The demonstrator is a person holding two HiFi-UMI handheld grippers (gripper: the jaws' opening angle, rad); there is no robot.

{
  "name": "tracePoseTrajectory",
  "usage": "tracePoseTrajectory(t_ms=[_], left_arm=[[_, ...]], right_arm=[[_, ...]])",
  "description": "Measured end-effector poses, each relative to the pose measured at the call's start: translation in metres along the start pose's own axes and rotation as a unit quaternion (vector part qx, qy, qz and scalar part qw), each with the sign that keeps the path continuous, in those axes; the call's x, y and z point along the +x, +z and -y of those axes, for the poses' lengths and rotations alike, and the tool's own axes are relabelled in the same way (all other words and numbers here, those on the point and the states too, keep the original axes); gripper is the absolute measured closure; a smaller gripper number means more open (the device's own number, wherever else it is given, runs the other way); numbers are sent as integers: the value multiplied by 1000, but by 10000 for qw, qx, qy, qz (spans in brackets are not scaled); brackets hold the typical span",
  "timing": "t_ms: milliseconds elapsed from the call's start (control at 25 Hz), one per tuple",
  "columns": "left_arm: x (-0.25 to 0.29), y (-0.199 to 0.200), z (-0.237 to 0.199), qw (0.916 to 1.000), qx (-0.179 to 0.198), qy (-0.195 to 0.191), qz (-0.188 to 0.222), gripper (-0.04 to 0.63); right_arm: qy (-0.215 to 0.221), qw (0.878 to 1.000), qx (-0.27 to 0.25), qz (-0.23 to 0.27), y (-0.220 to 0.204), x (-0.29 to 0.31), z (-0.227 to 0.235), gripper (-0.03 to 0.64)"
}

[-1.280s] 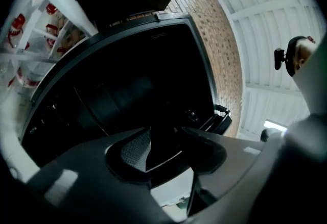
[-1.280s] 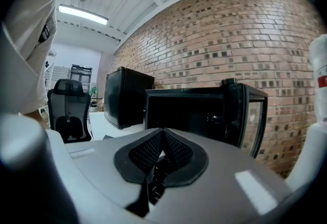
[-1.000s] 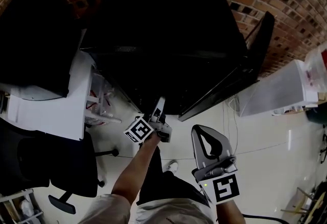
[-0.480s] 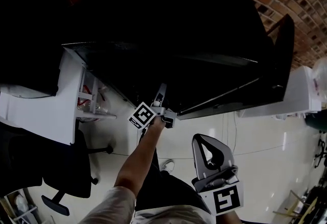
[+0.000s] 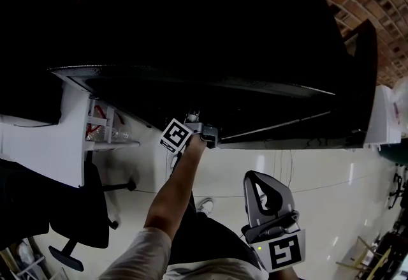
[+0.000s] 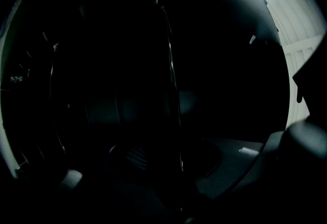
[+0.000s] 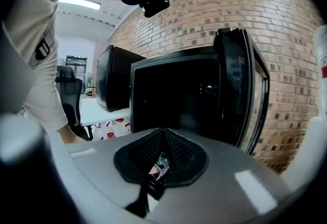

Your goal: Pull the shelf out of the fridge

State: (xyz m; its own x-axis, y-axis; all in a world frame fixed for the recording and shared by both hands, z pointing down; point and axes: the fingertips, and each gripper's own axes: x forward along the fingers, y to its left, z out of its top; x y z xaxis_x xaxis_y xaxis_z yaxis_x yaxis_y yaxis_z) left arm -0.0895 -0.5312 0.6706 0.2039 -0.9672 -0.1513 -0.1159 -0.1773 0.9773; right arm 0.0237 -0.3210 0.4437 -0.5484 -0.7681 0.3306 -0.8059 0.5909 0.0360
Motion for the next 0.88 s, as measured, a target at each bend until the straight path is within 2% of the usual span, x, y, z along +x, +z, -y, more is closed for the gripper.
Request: tracePoseTrajectory(t_ms=[160, 200, 240, 280, 400, 760, 880], left_arm=[[7, 10, -4, 9998, 10, -45, 175, 506], [9, 12, -3, 9998, 20, -100, 181, 521], [10, 12, -2, 9997, 16, -139, 176, 567], [10, 12, -1, 9998, 4, -141, 168, 574], [9, 11, -1, 9999, -16, -35, 127, 574], [-15, 9, 15, 9992, -399, 67, 36, 577], [-27, 7, 29, 9997, -216, -84, -46, 588]], right_arm=[[13, 9999, 26, -113, -8, 2, 2, 612], [20, 9999, 25, -135, -9, 3, 2, 612], [25, 9999, 23, -143, -10, 4, 2, 612], [32, 9999, 21, -138, -9, 5, 2, 612], [92, 9999, 2, -118, -8, 6, -3, 612], [162, 9999, -2, -28, 1, 1, -17, 612], [178, 9998, -28, 21, 4, -4, -21, 612]])
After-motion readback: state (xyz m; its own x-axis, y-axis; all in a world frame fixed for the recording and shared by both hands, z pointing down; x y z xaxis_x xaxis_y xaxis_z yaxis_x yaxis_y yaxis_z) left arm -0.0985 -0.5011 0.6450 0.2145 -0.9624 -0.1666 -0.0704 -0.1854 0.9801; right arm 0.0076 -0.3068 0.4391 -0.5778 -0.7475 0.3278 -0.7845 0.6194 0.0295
